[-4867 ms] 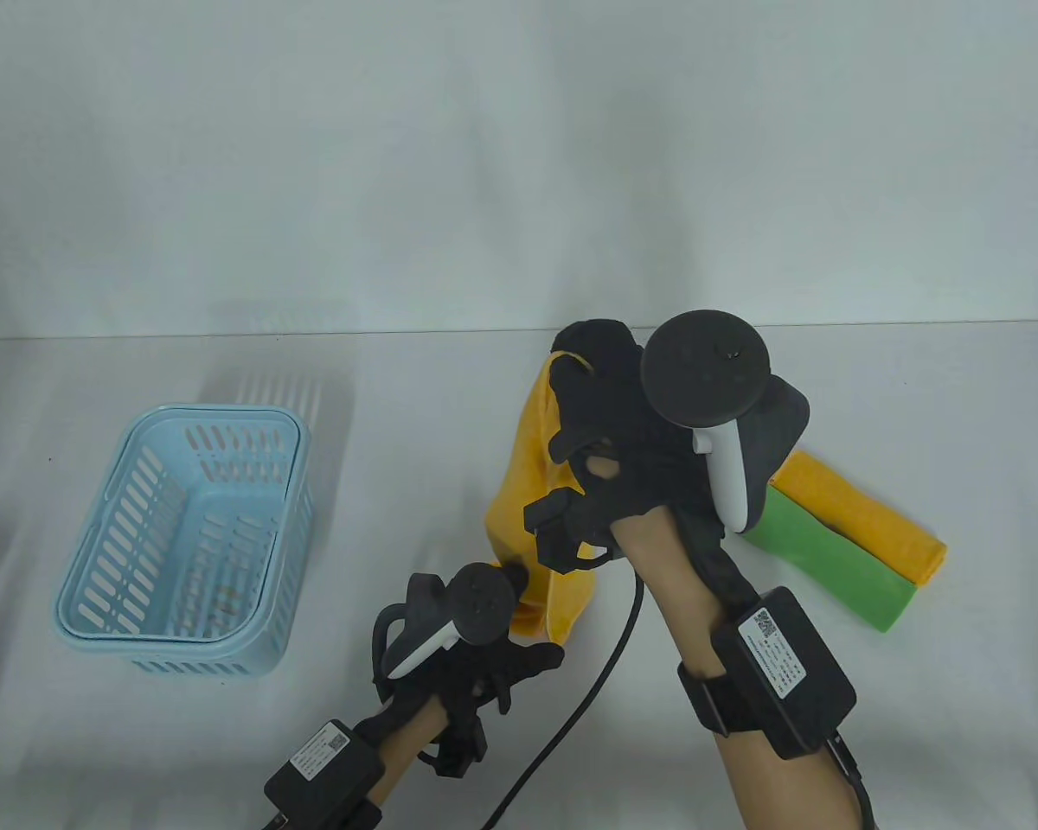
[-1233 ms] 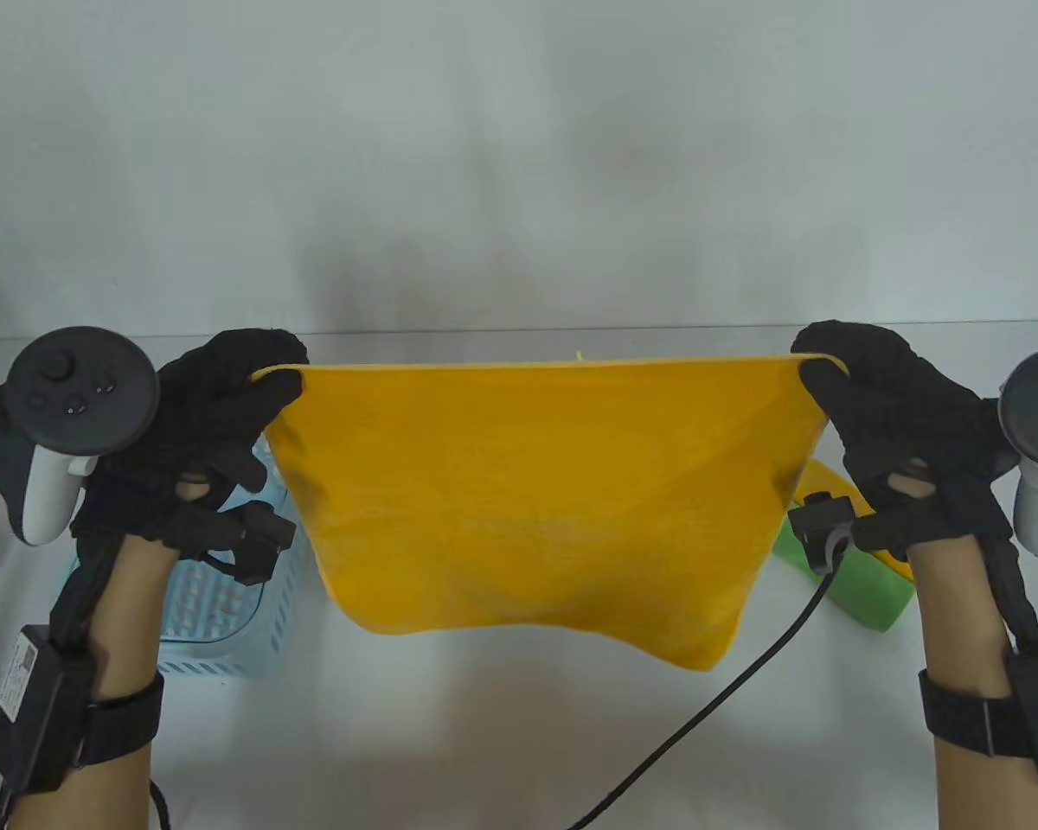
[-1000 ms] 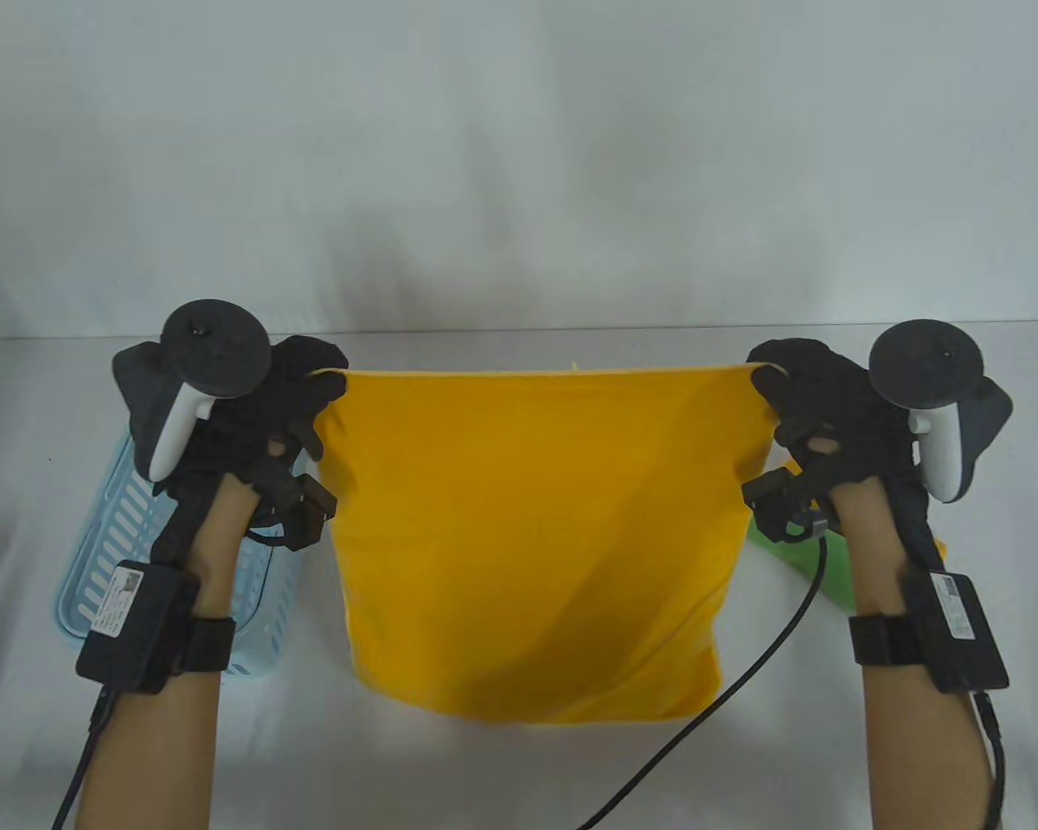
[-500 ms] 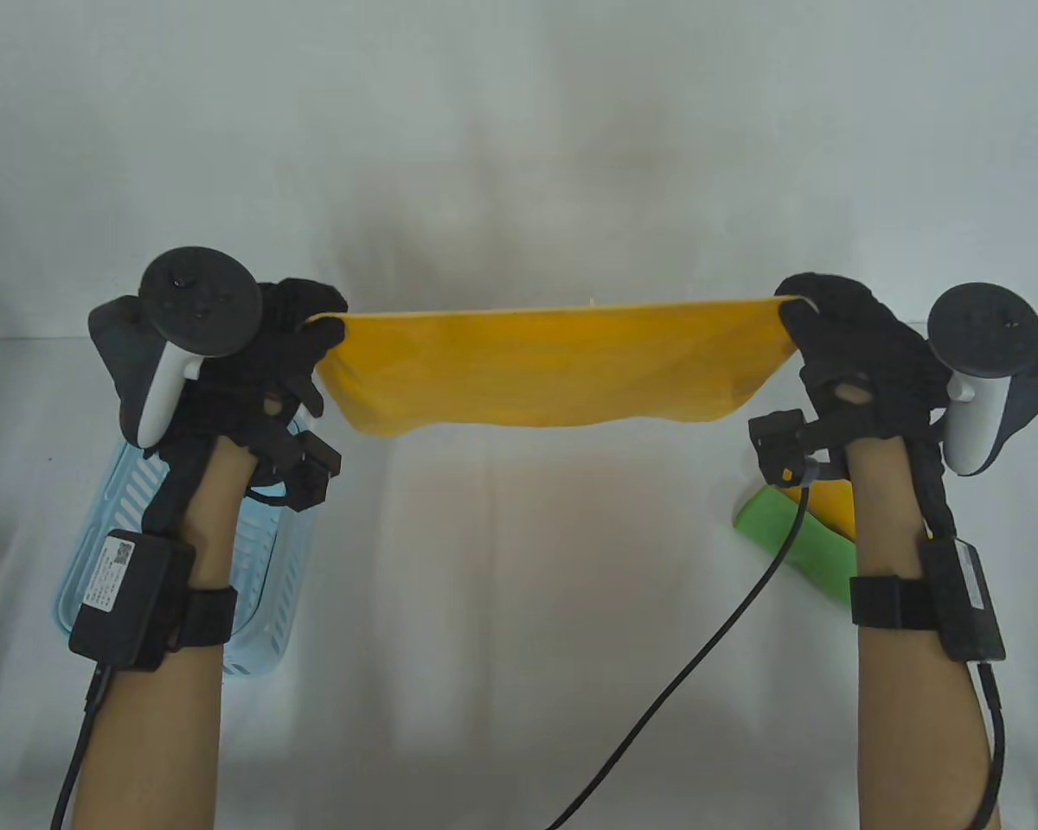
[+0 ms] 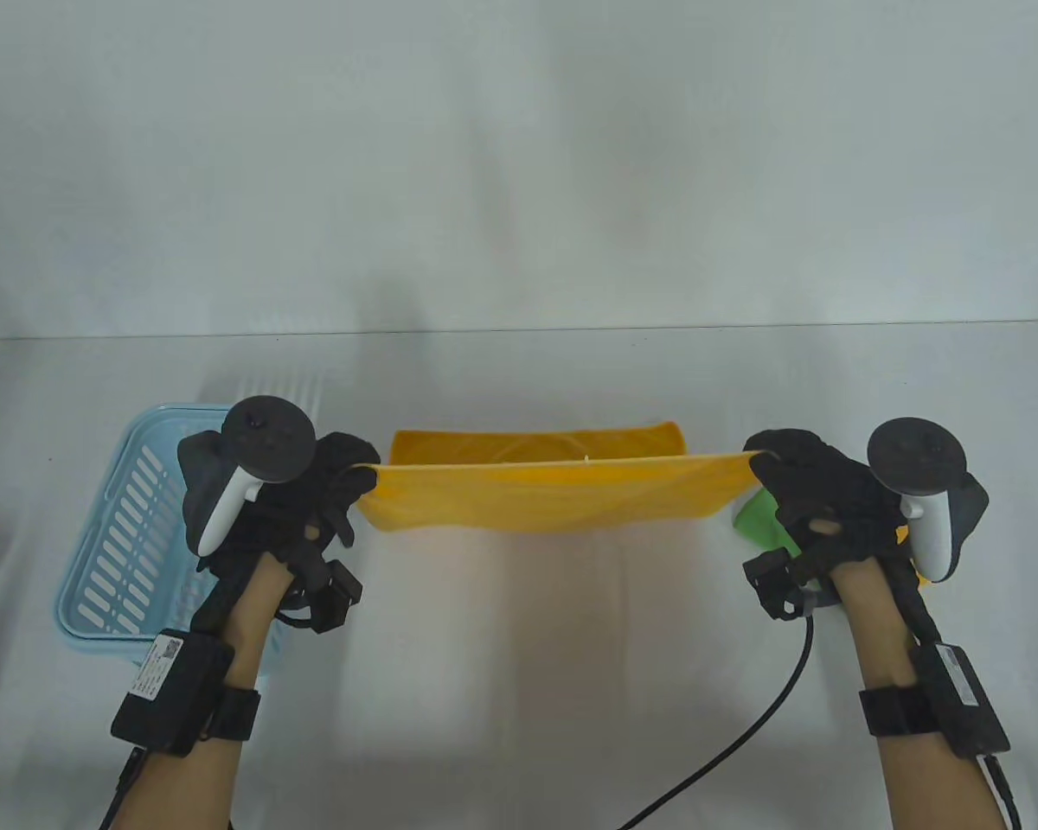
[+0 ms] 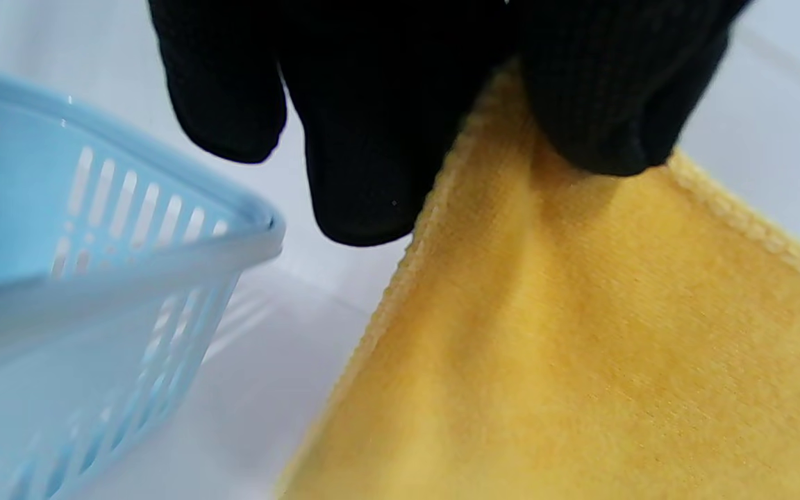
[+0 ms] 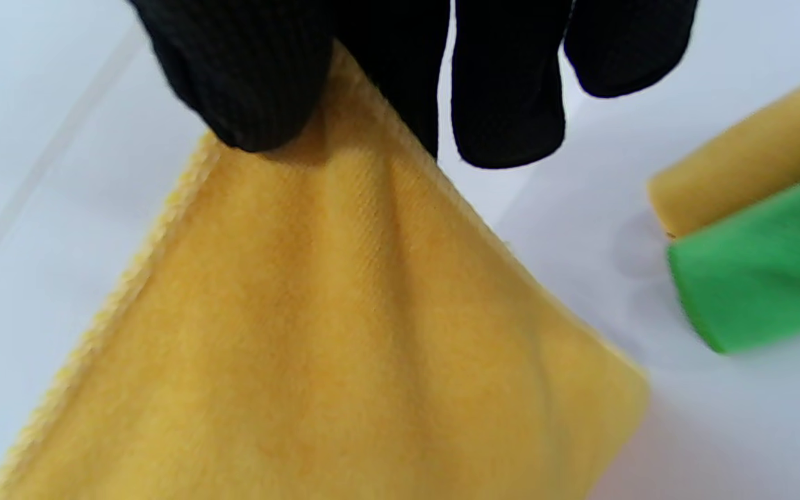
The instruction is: Roll square towel into towel roll
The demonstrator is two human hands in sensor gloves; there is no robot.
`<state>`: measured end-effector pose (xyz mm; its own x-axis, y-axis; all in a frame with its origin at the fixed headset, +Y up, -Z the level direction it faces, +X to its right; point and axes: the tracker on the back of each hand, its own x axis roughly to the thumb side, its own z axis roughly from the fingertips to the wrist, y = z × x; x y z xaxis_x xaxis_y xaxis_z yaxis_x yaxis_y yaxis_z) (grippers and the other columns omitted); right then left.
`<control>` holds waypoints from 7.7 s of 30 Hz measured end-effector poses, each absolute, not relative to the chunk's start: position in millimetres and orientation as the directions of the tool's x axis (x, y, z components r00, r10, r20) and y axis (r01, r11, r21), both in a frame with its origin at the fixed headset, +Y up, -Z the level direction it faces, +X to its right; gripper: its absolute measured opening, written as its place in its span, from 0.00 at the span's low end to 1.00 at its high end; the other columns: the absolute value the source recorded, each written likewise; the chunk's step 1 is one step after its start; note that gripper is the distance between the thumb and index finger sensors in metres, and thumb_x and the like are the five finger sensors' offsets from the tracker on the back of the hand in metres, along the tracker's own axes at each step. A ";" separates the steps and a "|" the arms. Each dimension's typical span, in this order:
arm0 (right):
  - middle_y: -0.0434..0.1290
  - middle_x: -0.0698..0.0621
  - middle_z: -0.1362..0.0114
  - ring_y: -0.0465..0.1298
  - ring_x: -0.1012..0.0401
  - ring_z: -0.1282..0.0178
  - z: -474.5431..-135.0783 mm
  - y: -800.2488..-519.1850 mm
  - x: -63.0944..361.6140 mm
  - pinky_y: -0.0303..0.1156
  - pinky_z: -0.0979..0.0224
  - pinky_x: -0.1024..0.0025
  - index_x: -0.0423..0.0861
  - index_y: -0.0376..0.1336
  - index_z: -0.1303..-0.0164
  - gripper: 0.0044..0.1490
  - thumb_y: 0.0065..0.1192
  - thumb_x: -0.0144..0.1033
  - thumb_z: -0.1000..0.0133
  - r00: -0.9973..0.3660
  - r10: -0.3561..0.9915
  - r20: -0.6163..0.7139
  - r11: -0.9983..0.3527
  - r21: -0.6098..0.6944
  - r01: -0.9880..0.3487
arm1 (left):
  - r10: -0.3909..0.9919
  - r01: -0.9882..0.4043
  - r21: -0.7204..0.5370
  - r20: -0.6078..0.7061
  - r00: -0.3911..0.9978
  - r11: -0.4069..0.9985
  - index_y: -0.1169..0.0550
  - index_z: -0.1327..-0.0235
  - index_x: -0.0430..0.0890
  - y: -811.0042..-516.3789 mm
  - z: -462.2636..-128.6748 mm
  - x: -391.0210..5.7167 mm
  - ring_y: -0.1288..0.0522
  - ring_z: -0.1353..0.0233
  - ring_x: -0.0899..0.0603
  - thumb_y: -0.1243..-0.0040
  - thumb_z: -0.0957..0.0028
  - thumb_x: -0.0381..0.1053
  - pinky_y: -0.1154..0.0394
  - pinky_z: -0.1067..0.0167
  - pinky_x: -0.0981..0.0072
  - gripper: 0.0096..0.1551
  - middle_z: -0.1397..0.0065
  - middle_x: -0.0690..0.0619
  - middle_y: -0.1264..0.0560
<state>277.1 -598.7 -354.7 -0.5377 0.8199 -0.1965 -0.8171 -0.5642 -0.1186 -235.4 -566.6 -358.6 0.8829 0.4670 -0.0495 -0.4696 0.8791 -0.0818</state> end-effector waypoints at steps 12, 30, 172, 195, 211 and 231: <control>0.84 0.54 0.44 0.81 0.50 0.40 -294.8 -641.0 291.6 0.71 0.34 0.44 0.57 0.73 0.50 0.24 0.69 0.44 0.57 -0.648 0.742 -0.172 -0.614 0.215 -0.760 | 0.412 -0.339 -0.367 0.139 0.901 0.866 0.16 0.50 0.60 -620.3 -299.0 -234.3 0.13 0.40 0.47 0.34 0.58 0.55 0.24 0.35 0.46 0.21 0.42 0.59 0.14; 0.82 0.53 0.46 0.79 0.50 0.41 -271.9 -650.5 296.8 0.69 0.33 0.44 0.57 0.73 0.49 0.24 0.69 0.44 0.56 -0.650 0.739 -0.176 -0.597 0.276 -0.753 | 0.386 -0.271 -0.456 0.179 0.905 0.847 0.17 0.49 0.60 -628.6 -280.3 -225.5 0.12 0.44 0.48 0.35 0.57 0.54 0.24 0.35 0.47 0.21 0.47 0.61 0.13; 0.71 0.58 0.35 0.70 0.51 0.34 -329.2 -748.6 -93.4 0.62 0.26 0.45 0.63 0.69 0.48 0.24 0.63 0.50 0.56 -0.932 0.286 0.223 -0.909 0.370 -0.191 | 0.281 -0.285 0.213 0.047 0.958 0.935 0.37 0.22 0.57 -615.0 -277.8 -231.2 0.34 0.19 0.33 0.43 0.62 0.71 0.37 0.26 0.35 0.50 0.16 0.50 0.37; 0.79 0.52 0.51 0.79 0.54 0.53 -333.8 -640.8 14.6 0.71 0.37 0.48 0.60 0.69 0.50 0.24 0.60 0.37 0.57 -0.794 0.606 0.042 -0.763 0.314 -0.565 | 0.274 -0.279 0.181 0.052 0.960 0.943 0.36 0.22 0.57 -616.3 -278.6 -229.0 0.33 0.19 0.34 0.43 0.62 0.70 0.36 0.27 0.35 0.49 0.17 0.51 0.36; 0.80 0.53 0.50 0.79 0.54 0.51 -335.9 -582.4 49.0 0.71 0.36 0.47 0.62 0.71 0.52 0.23 0.61 0.37 0.57 -0.809 0.577 0.112 -0.803 0.257 -0.537 | 0.301 -0.303 -0.016 0.177 0.937 0.953 0.32 0.26 0.57 -631.1 -284.1 -209.5 0.30 0.21 0.36 0.39 0.63 0.67 0.34 0.28 0.37 0.47 0.20 0.54 0.31; 0.80 0.53 0.50 0.79 0.53 0.50 -325.1 -562.8 51.9 0.71 0.36 0.47 0.62 0.70 0.51 0.23 0.63 0.37 0.57 -0.796 0.583 0.162 -0.806 0.237 -0.542 | 0.401 -0.337 -0.333 0.146 0.904 0.880 0.24 0.45 0.59 -690.1 -309.9 -181.2 0.24 0.27 0.42 0.40 0.63 0.68 0.32 0.29 0.40 0.31 0.33 0.59 0.24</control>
